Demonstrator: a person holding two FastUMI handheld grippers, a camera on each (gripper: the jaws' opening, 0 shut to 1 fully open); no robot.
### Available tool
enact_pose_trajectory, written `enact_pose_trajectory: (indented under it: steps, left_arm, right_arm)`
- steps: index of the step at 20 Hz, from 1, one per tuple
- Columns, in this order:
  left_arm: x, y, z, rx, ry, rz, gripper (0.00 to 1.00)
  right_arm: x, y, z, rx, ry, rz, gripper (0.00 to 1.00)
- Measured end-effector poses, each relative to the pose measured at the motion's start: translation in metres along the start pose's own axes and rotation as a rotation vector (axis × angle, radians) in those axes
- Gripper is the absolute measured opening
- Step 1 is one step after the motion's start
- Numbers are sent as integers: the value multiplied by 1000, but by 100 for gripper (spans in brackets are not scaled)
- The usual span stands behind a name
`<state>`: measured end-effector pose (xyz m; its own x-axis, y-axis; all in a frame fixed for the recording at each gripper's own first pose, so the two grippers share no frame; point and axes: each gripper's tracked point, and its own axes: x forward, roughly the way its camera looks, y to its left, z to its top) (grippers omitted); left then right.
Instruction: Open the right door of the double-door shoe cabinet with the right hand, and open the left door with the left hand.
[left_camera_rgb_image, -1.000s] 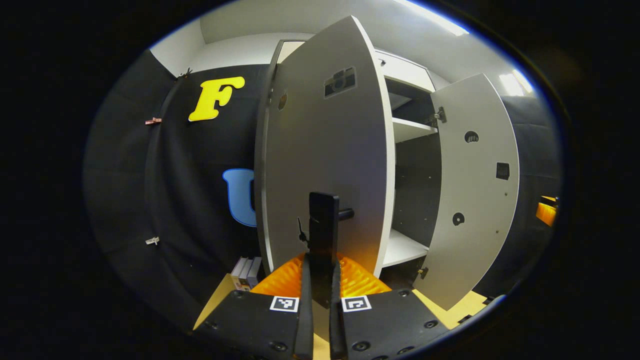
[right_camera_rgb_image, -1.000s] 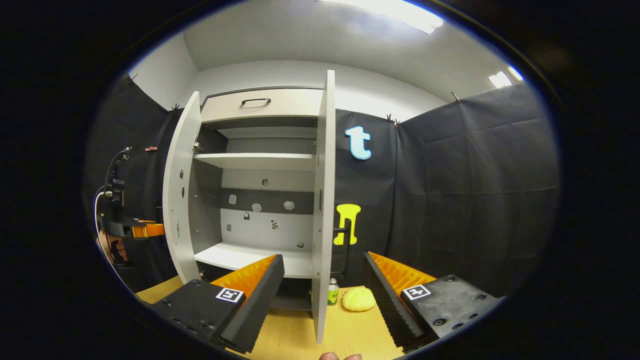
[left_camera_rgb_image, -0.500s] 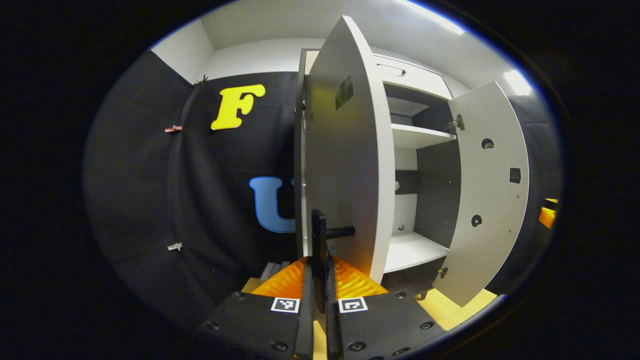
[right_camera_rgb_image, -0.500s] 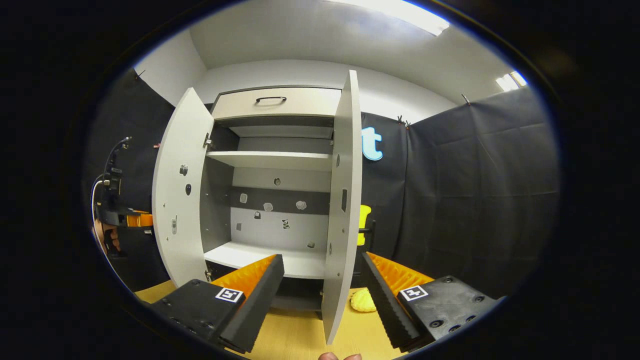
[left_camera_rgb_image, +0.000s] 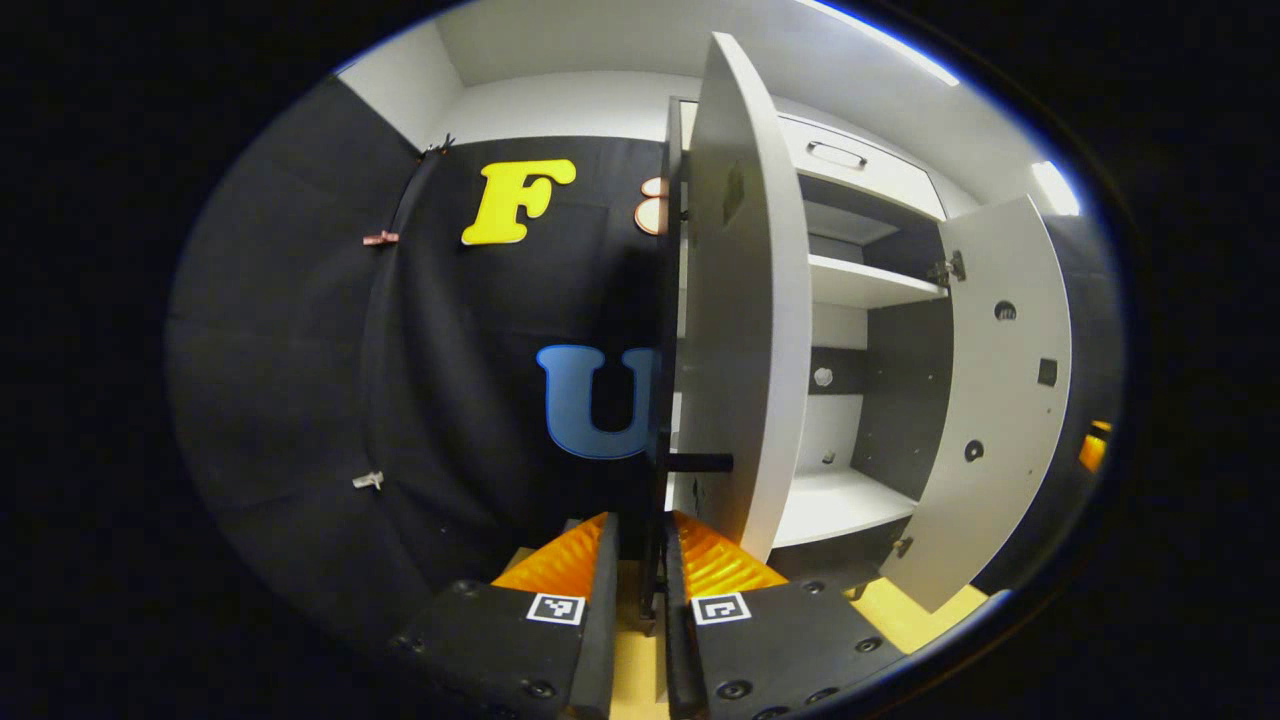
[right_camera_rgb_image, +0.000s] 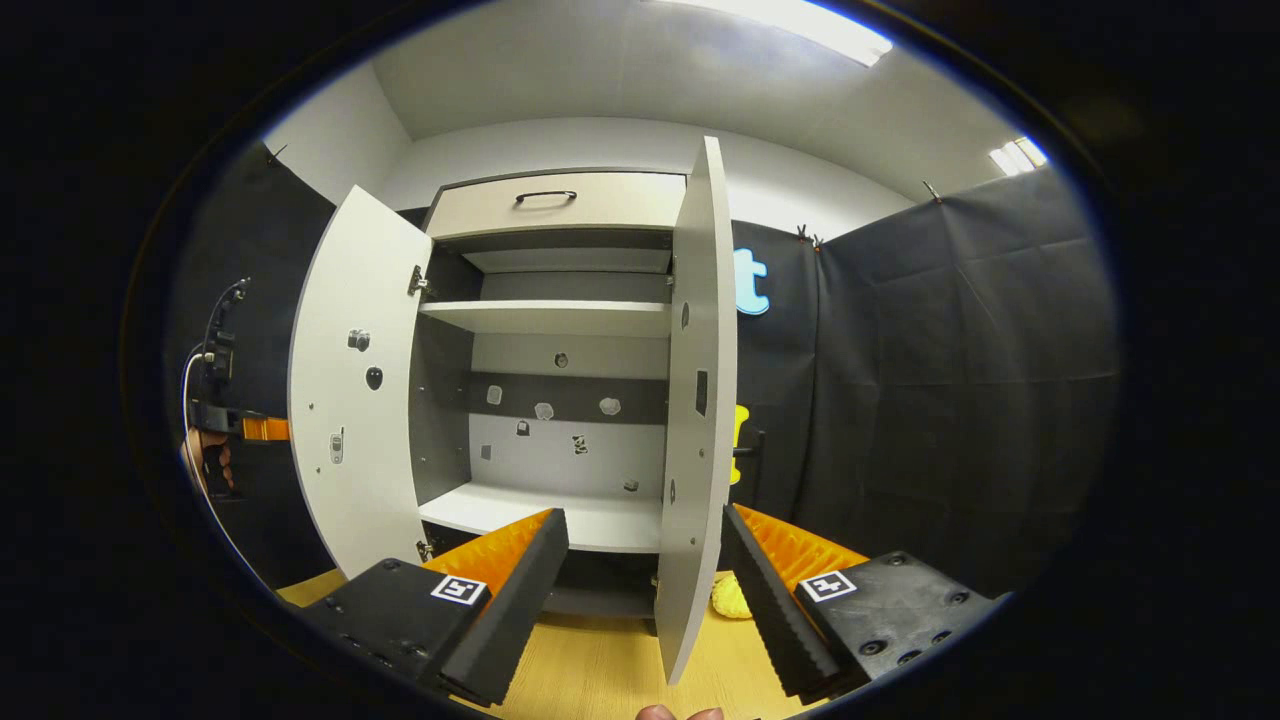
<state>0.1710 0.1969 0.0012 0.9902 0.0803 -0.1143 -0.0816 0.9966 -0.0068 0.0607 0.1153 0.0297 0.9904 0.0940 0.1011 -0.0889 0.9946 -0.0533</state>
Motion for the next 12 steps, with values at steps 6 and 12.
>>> enact_pose_trajectory:
  steps: [6,12]
  left_arm:
    - [0,-2,-2,72,20,38,18]
    - [-19,4,4,100,6,107,30]
  right_arm:
    - [-2,4,-6,7,20,0,98]
    - [0,1,-7,10,28,-4,97]
